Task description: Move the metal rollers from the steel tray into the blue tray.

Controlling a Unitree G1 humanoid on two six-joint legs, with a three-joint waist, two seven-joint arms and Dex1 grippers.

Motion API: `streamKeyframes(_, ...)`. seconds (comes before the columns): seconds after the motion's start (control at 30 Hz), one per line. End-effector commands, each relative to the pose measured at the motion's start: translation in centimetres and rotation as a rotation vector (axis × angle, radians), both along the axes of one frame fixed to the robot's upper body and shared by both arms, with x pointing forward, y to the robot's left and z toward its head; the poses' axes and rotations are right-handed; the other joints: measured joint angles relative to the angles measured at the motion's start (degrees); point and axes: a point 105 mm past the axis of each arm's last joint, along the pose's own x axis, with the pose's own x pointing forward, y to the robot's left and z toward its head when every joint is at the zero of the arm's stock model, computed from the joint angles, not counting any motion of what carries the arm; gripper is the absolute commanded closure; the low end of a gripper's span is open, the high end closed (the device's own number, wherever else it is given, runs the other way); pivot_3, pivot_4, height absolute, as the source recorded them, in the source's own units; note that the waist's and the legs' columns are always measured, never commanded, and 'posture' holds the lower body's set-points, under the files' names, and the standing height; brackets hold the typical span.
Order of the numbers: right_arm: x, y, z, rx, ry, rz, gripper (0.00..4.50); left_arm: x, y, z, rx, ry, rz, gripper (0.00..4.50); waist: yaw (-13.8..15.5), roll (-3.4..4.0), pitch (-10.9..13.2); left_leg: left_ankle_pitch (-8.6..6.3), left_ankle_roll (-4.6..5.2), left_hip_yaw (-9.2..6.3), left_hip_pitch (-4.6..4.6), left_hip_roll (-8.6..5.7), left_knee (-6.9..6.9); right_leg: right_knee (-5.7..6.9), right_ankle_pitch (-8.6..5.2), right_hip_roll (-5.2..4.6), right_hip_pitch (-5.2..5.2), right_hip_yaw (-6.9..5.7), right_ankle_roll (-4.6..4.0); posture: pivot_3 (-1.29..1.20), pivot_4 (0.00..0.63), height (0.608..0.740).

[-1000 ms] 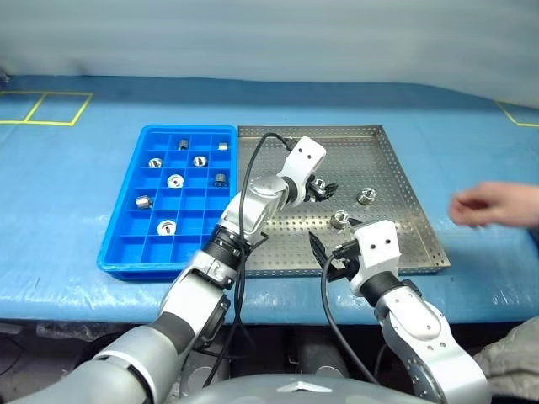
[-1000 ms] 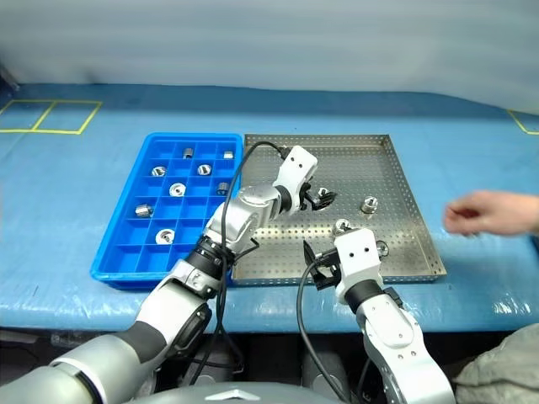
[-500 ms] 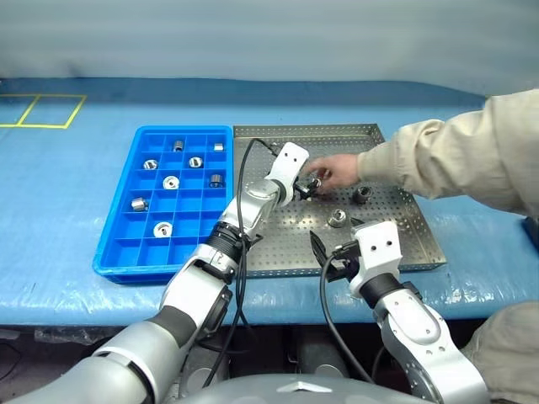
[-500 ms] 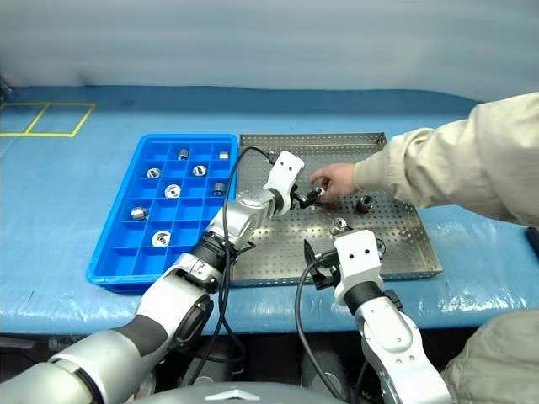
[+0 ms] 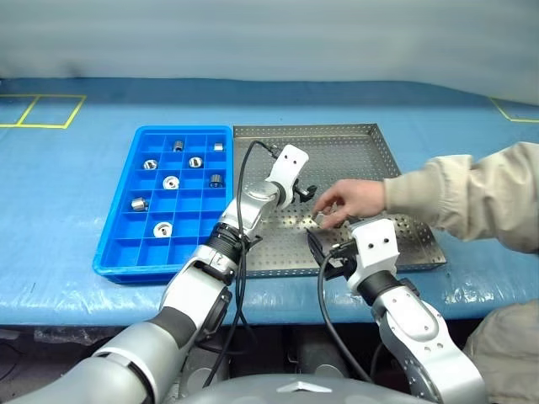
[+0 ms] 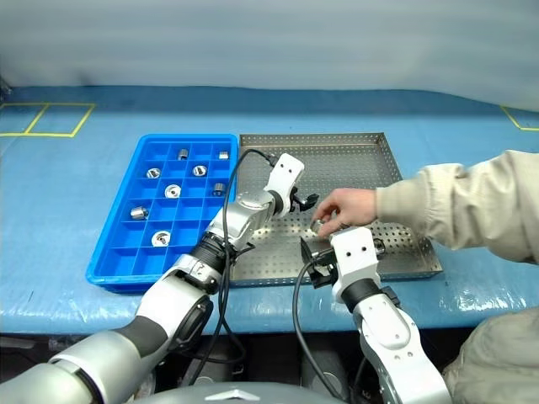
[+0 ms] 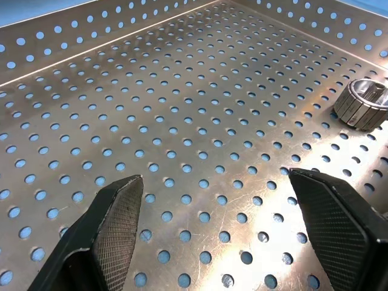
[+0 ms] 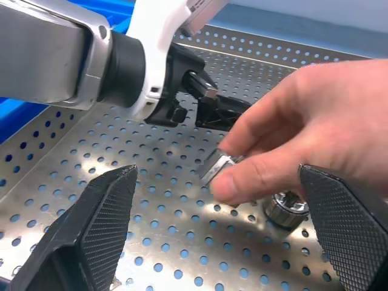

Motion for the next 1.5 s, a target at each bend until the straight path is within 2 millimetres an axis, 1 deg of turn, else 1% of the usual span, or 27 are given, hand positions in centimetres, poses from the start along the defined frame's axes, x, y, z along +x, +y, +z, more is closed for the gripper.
streamKeyframes(0.03, 0.1, -0.1, 0.8, 0.001, -0.036, -0.001, 0.0, -0.5, -1.4, 1.9, -0.039, -0.059, -0.044, 0.33, 0.0, 0.0, 0.0, 0.0, 0.0, 0.0, 0.0, 0.0, 0.0, 0.0, 0.0, 0.0, 0.0, 0.0, 0.0, -0.11, 0.15, 0.74)
streamKeyframes(0.17, 0.1, 0.0, 0.8, 0.002, -0.037, 0.01, 0.0, -0.4, -0.8, 2.6, -0.013, -0.114, -0.051, 0.33, 0.18, 0.0, 0.0, 0.0, 0.0, -0.01, 0.0, -0.01, -0.01, 0.0, 0.0, 0.0, 0.0, -0.01, 0.0, -0.09, 0.15, 0.74)
streamKeyframes(0.37, -0.3, 0.1, 0.6, -0.008, -0.021, 0.035, 0.0, -0.5, 0.0, 3.9, -0.022, -0.152, -0.056, 0.33, 0.19, 0.0, 0.0, 0.0, 0.0, 0.0, 0.02, -0.01, 0.01, 0.0, 0.0, 0.0, 0.02, 0.01, 0.0, -0.09, 0.15, 0.74)
streamKeyframes(0.5, -0.6, -0.4, 0.5, -0.015, -0.011, 0.026, 0.0, -0.9, 0.8, 6.0, -0.023, -0.23, -0.092, 0.33, 0.14, 0.01, 0.0, 0.0, 0.0, 0.01, 0.03, 0.02, -0.01, 0.01, 0.0, 0.02, 0.0, 0.03, 0.0, -0.09, 0.15, 0.74)
streamKeyframes(0.6, -0.8, -0.5, 0.4, -0.014, -0.006, 0.021, 0.0, -1.2, 1.2, 6.9, -0.035, -0.272, -0.114, 0.33, 0.19, 0.01, 0.0, 0.0, 0.0, 0.01, 0.03, 0.04, -0.01, 0.01, 0.0, 0.02, 0.0, 0.05, 0.0, -0.09, 0.15, 0.74)
streamKeyframes(0.67, -0.8, -0.5, 0.3, -0.013, -0.002, 0.019, 0.0, -2.2, 1.1, 7.1, -0.052, -0.266, -0.21, 0.33, 0.21, 0.02, -0.01, 0.0, 0.0, 0.01, 0.04, 0.06, 0.0, 0.01, 0.0, 0.01, 0.02, 0.05, 0.0, -0.09, 0.15, 0.74)
streamKeyframes(0.73, -0.9, -0.5, 0.3, -0.013, 0.002, 0.021, 0.0, -3.6, 1.0, 6.8, -0.048, -0.245, -0.325, 0.33, 0.15, 0.03, -0.02, 0.0, 0.0, 0.02, 0.06, 0.06, 0.0, 0.01, 0.0, 0.01, 0.02, 0.06, 0.0, -0.09, 0.15, 0.74)
streamKeyframes(0.83, -1.1, -0.5, 0.3, -0.011, 0.007, 0.03, 0.0, -5.1, 1.1, 5.7, 0.015, -0.232, -0.452, 0.33, 0.1, 0.03, -0.02, 0.0, -0.01, 0.03, 0.06, 0.08, -0.02, 0.02, 0.0, 0.02, 0.0, 0.08, -0.01, -0.09, 0.15, 0.74)
streamKeyframes(0.93, -1.3, -0.4, 0.4, -0.009, 0.007, 0.043, 0.0, -6.2, 1.1, 4.7, 0.057, -0.205, -0.527, 0.33, 0.24, 0.03, -0.02, 0.0, 0.0, 0.03, 0.06, 0.1, 0.0, 0.03, 0.0, 0.0, 0.01, 0.1, -0.01, -0.08, 0.15, 0.74)
streamKeyframes(1.07, -1.7, -0.3, 0.3, -0.013, 0.014, 0.057, 0.0, -7.8, 0.6, 3.0, 0.106, -0.154, -0.631, 0.33, 0.42, 0.04, -0.02, 0.0, 0.0, 0.02, 0.06, 0.14, 0.03, 0.04, 0.0, -0.04, 0.02, 0.1, 0.0, -0.09, 0.15, 0.74)
streamKeyframes(1.23, -1.8, -0.7, -0.1, -0.014, 0.031, 0.026, 0.0, -8.6, -0.4, 0.6, 0.188, -0.108, -0.697, 0.33, 0.44, 0.04, -0.03, 0.0, 0.0, 0.02, 0.06, 0.14, 0.02, 0.04, 0.0, -0.02, 0.0, 0.1, -0.01, -0.1, 0.15, 0.74)
streamKeyframes(1.33, -1.8, -0.6, -0.1, -0.008, 0.03, 0.019, 0.0, -8.8, -0.5, -0.4, 0.239, -0.098, -0.714, 0.33, 0.23, 0.06, -0.03, 0.0, 0.0, 0.04, 0.07, 0.13, 0.03, 0.05, 0.0, -0.02, 0.0, 0.11, 0.0, -0.12, 0.15, 0.74)
streamKeyframes(1.4, -1.9, -0.7, -0.3, -0.006, 0.036, 0.012, 0.0, -8.2, -0.4, -1.3, 0.28, -0.09, -0.684, 0.33, 0.08, 0.07, -0.04, 0.0, 0.0, 0.05, 0.07, 0.14, 0.03, 0.07, 0.0, -0.02, -0.01, 0.12, 0.0, -0.13, 0.15, 0.74)
streamKeyframes(1.5, -2.1, -0.9, -0.4, -0.006, 0.041, -0.001, 0.0, -7.5, -0.2, -1.8, 0.299, -0.084, -0.643, 0.33, 0.01, 0.07, -0.04, 0.0, 0.0, 0.04, 0.08, 0.15, 0.03, 0.07, 0.0, -0.02, -0.02, 0.12, 0.0, -0.13, 0.15, 0.74)
